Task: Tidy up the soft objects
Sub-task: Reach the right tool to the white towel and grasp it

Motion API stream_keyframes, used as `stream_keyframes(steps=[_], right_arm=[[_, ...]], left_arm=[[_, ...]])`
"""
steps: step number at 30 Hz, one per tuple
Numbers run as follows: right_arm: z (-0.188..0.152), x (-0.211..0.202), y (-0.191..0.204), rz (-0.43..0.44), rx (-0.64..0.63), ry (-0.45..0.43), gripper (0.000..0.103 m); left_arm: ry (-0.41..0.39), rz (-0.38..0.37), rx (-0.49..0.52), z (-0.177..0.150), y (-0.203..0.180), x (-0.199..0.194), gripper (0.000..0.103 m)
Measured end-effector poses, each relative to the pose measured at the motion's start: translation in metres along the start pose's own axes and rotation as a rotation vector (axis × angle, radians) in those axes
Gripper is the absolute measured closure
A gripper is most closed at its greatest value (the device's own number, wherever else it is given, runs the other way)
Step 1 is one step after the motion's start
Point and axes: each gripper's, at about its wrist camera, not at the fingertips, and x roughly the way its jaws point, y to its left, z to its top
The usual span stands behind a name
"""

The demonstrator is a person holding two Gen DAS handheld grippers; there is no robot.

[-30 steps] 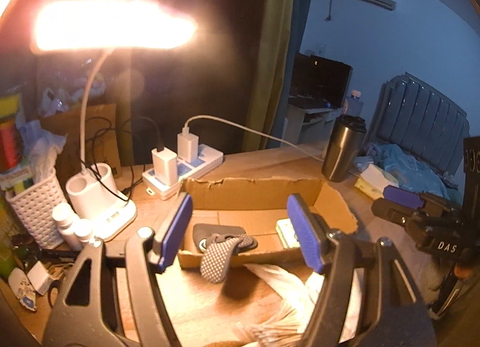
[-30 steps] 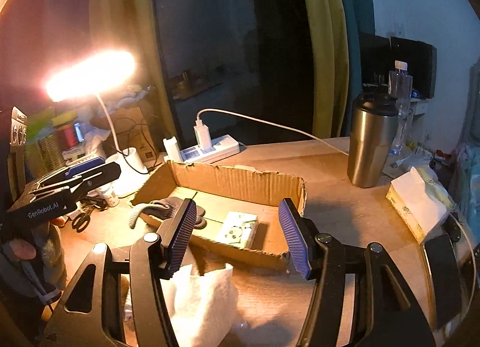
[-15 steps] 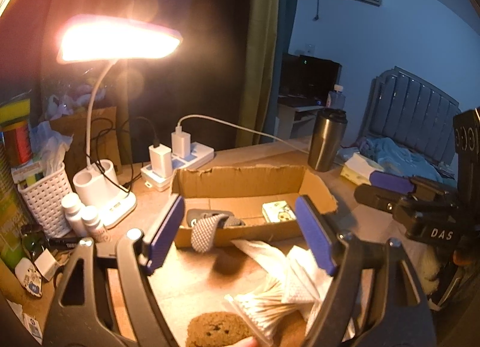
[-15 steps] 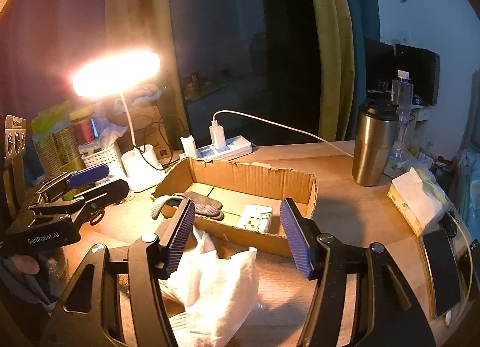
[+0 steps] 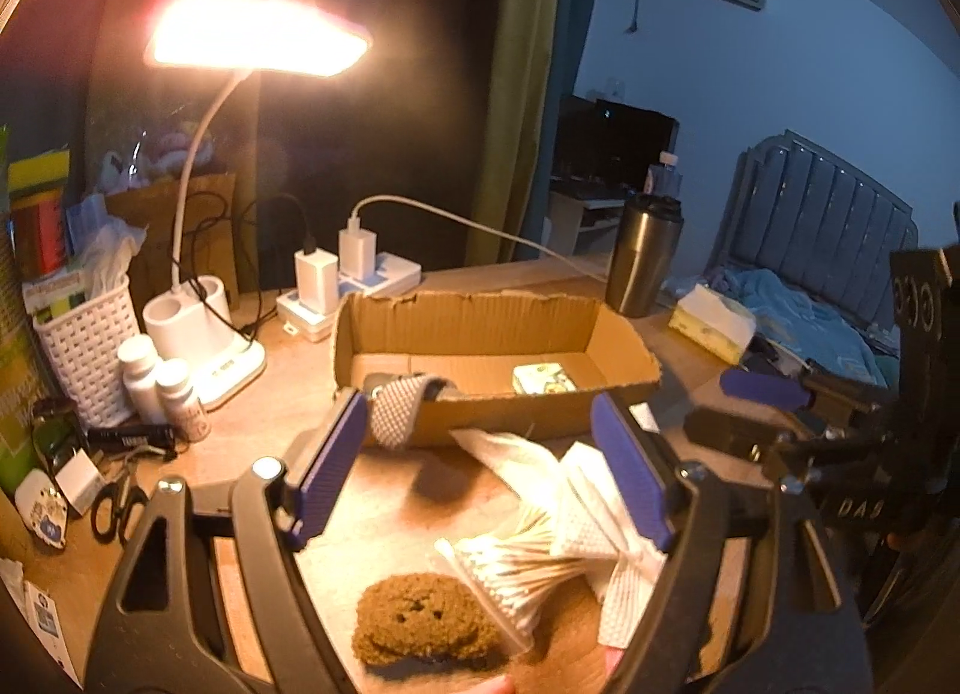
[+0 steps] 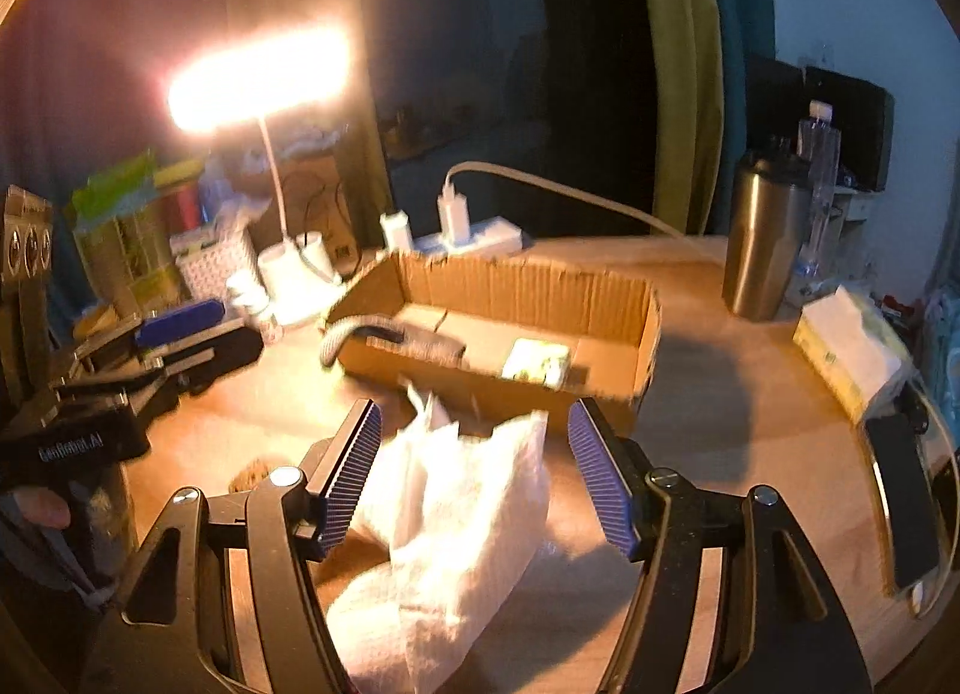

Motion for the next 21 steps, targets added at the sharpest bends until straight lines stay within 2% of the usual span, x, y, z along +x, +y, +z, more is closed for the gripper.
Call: stream_keyframes(steps=[12, 18, 19, 21], right_arm=[[-0.046, 0.018, 0.001, 0.016, 0.026, 0.131, 0.035], [-0.059, 0.026, 0.005, 0.037, 0.017, 0.174, 0.035], [-0.06, 0.027, 0.006, 0.039, 0.011, 0.174, 0.038], [-0.061, 0.027, 0.007, 0.05, -0.004, 0.178, 0.067]], left_arm=[[0.048, 0.005, -0.021, -0.023, 0.004, 0.002, 0.025], [0.086, 0.009, -0.026, -0.035, 0.003, 0.006, 0.025], [0.091, 0.01, -0.027, -0.037, 0.003, 0.007, 0.025], [0.097, 0.011, -0.027, -0.038, 0.002, 0.008, 0.025]])
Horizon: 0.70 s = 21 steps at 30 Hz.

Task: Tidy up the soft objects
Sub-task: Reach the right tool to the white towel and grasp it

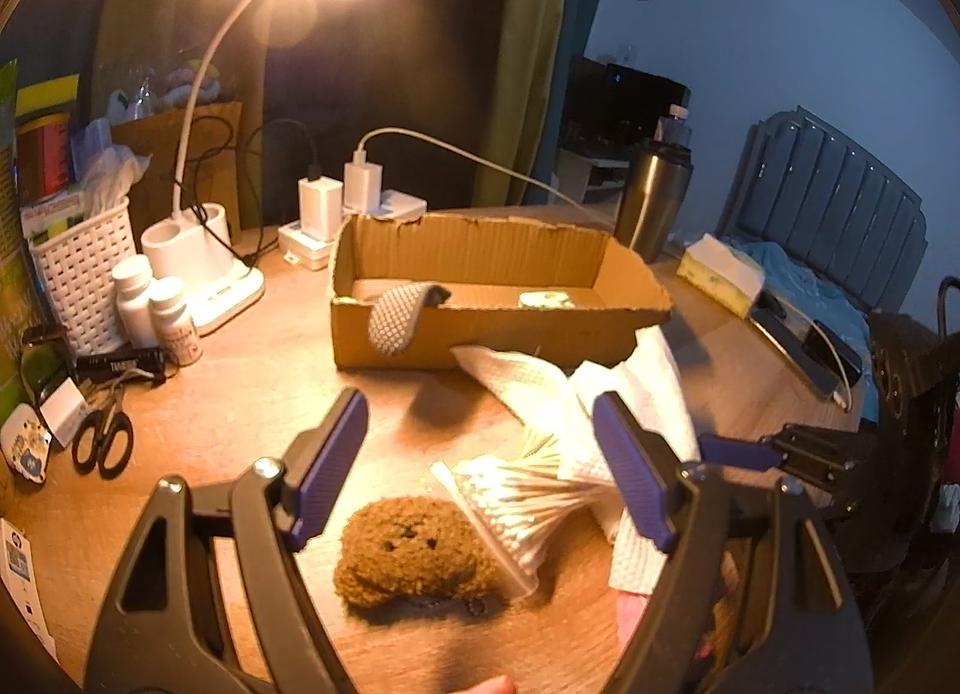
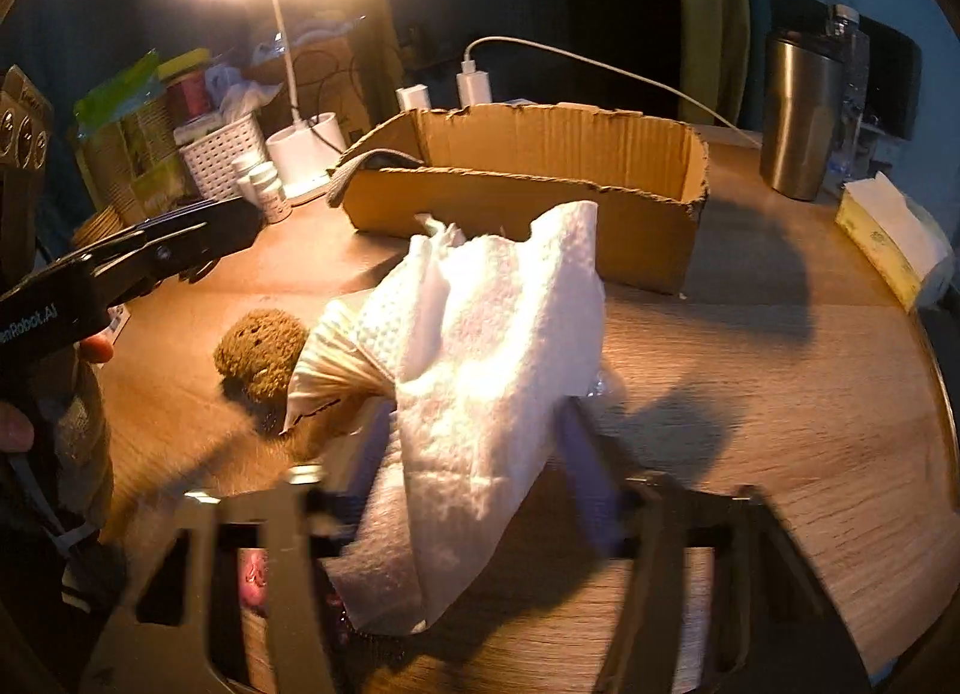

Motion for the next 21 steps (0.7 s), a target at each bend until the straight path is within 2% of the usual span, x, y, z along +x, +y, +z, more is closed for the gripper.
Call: stream_keyframes(steps=[2, 6, 21], right_arm=[[-0.001, 0.0, 0.001, -0.001, -0.014, 0.0, 0.081], [-0.002, -0.007, -0.003, 0.007, -0.026, -0.026, 0.091], [0.008, -0.058, -0.052, -0.005, 0.046, -0.186, 0.094]], left_arm=[[0.003, 0.001, 0.002, -0.001, -0.002, 0.0, 0.025], [0.009, 0.003, 0.01, 0.0, -0.006, 0.002, 0.025], [0.058, -0.001, 0.077, 0.005, -0.041, 0.021, 0.025]])
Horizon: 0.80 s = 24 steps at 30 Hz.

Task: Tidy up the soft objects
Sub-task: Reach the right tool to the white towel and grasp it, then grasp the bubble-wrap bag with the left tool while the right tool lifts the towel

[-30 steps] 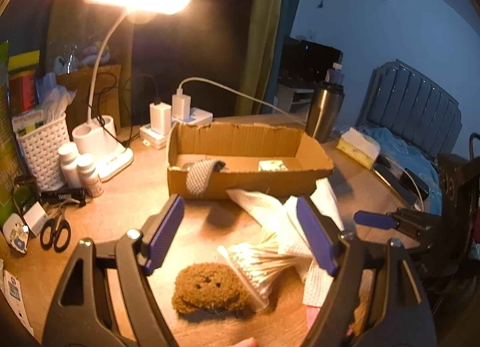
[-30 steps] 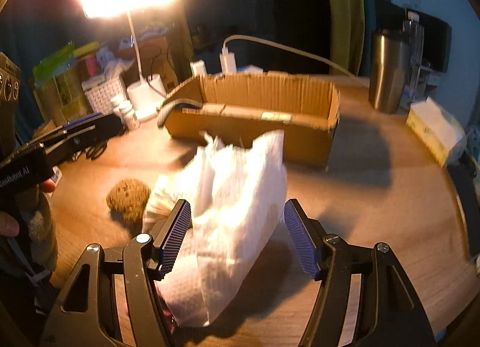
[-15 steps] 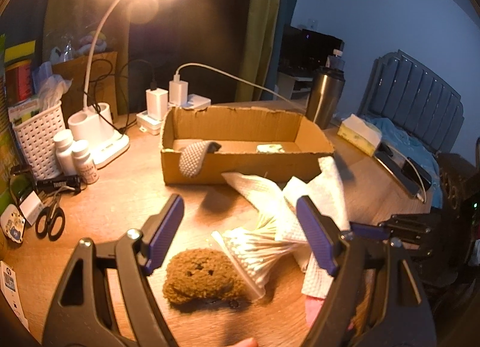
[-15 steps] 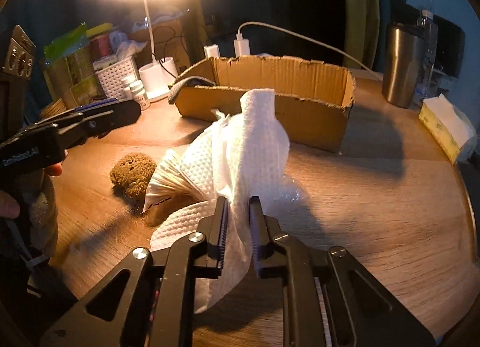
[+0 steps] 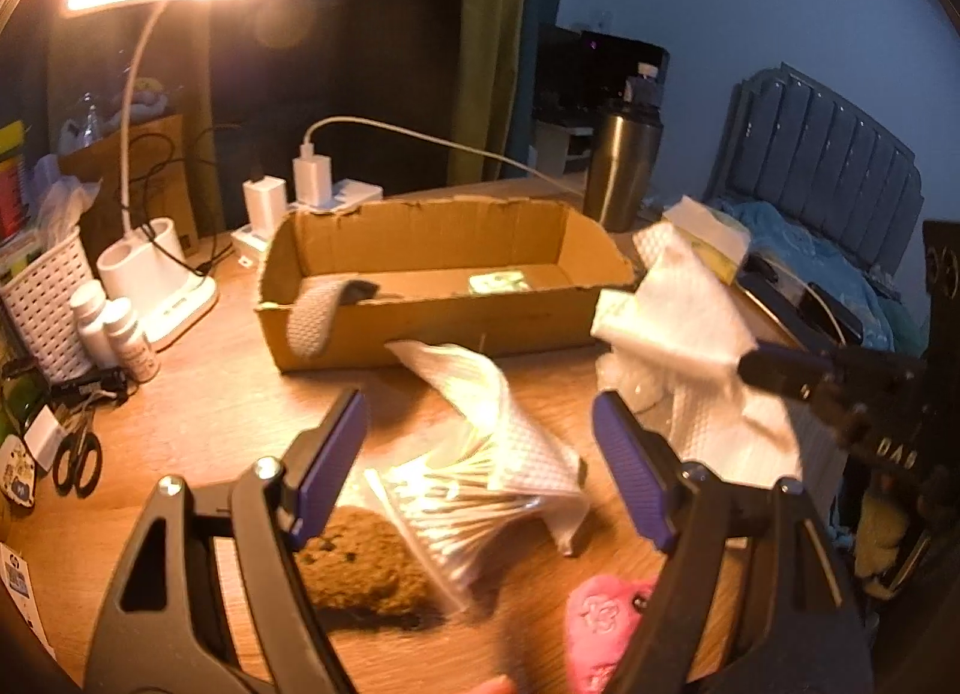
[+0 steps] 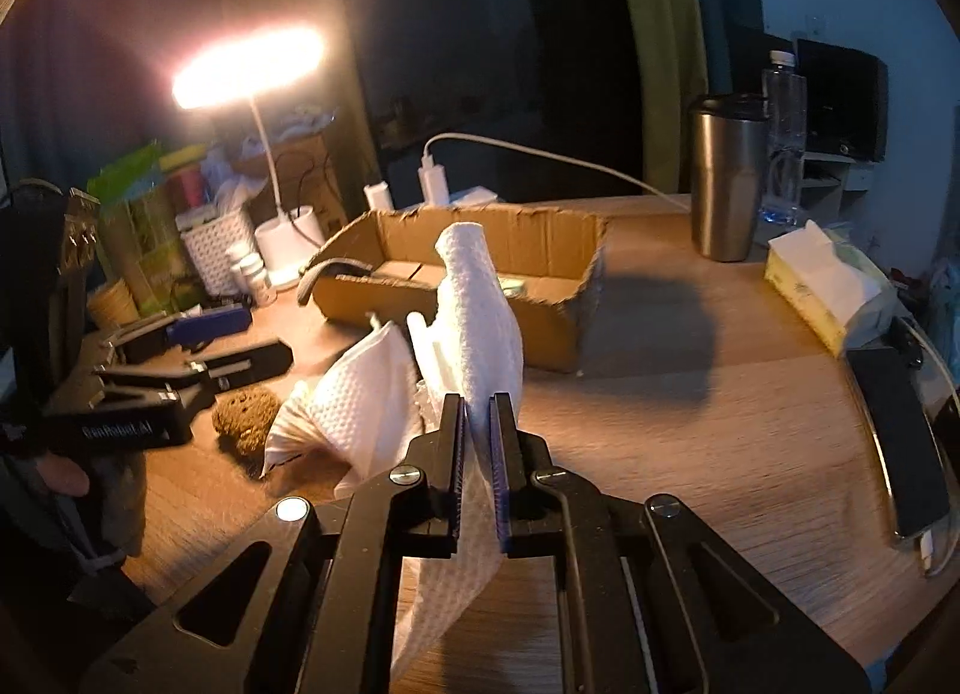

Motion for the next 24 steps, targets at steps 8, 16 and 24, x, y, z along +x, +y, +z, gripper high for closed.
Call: stream_keyframes(steps=[8, 16, 24], right_arm=[[0.0, -0.009, -0.03, -0.012, 0.055, -0.033, 0.094], [0.0, -0.015, -0.05, -0.01, 0.092, -0.06, 0.096], [0.003, -0.013, -0.061, 0.003, 0.101, -0.07, 0.096]], left_arm=[[0.036, -0.007, 0.038, 0.005, -0.019, 0.017, 0.025], [0.063, -0.019, 0.072, 0.009, -0.034, 0.031, 0.025], [0.064, -0.101, 0.166, 0.018, -0.079, 0.045, 0.025]])
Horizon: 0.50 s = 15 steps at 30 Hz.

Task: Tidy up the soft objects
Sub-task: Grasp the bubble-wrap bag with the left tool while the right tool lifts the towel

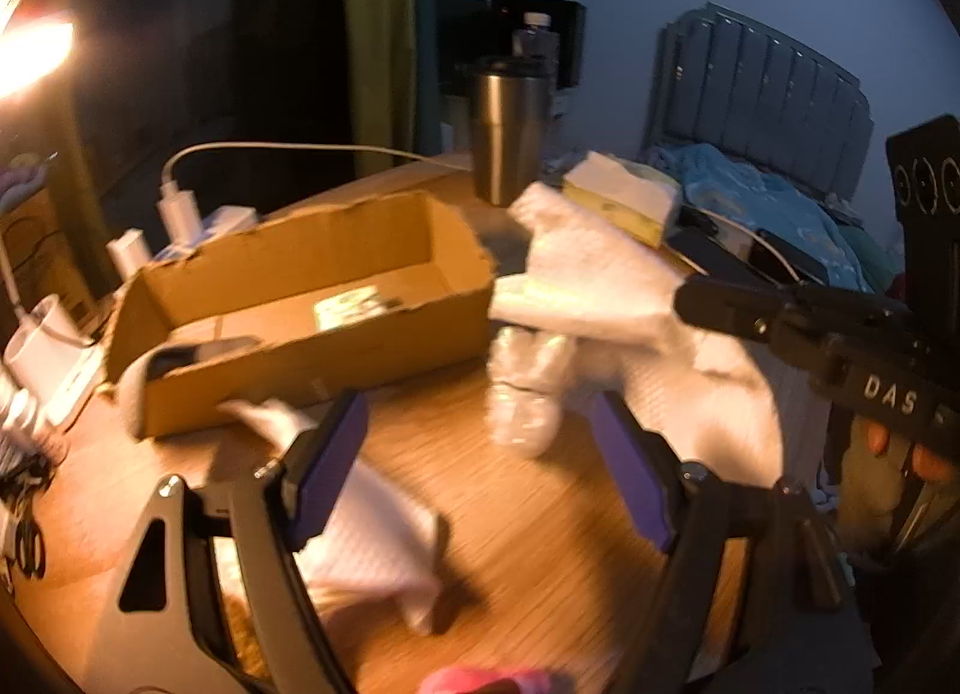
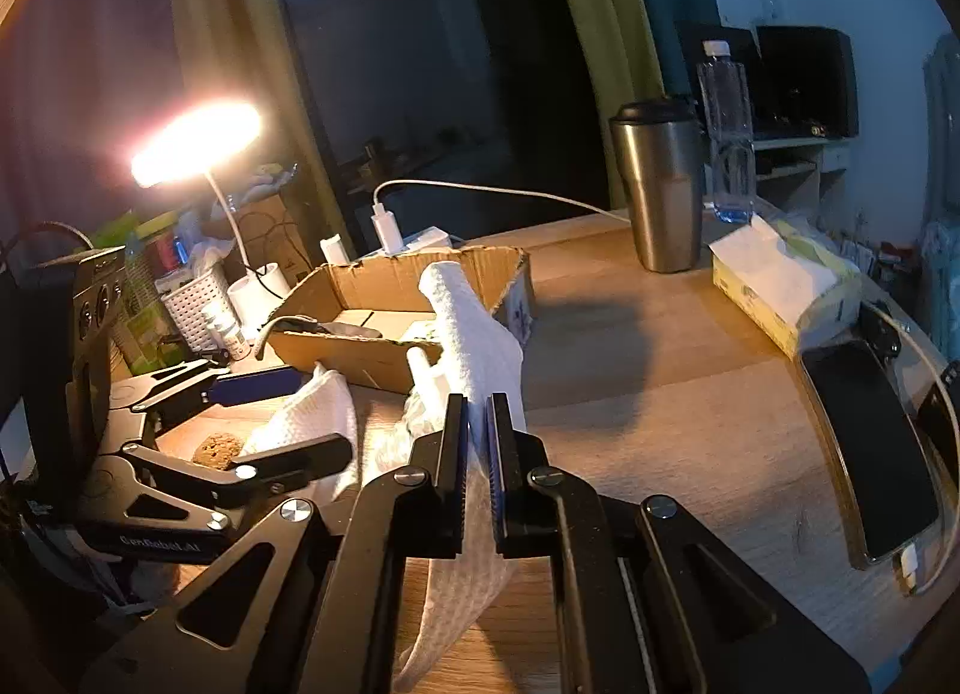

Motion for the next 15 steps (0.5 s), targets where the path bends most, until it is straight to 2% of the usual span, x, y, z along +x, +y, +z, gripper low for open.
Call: stream_keyframes(steps=[4, 11, 12, 14, 15], right_arm=[[-0.004, 0.002, -0.013, 0.006, 0.026, 0.005, 0.096], [-0.008, 0.007, -0.033, 0.025, 0.052, 0.014, 0.096], [-0.008, 0.008, -0.036, 0.026, 0.055, 0.014, 0.096], [-0.007, 0.01, -0.041, 0.028, 0.06, 0.014, 0.096], [-0.007, 0.01, -0.043, 0.027, 0.063, 0.013, 0.096]], left_arm=[[0.02, -0.021, 0.029, 0.008, -0.014, 0.019, 0.025], [0.107, -0.049, 0.019, 0.018, -0.024, 0.063, 0.026], [0.117, -0.05, 0.024, 0.019, -0.026, 0.068, 0.028], [0.132, -0.059, 0.047, 0.021, -0.032, 0.074, 0.039], [0.145, -0.062, 0.062, 0.022, -0.035, 0.078, 0.041]])
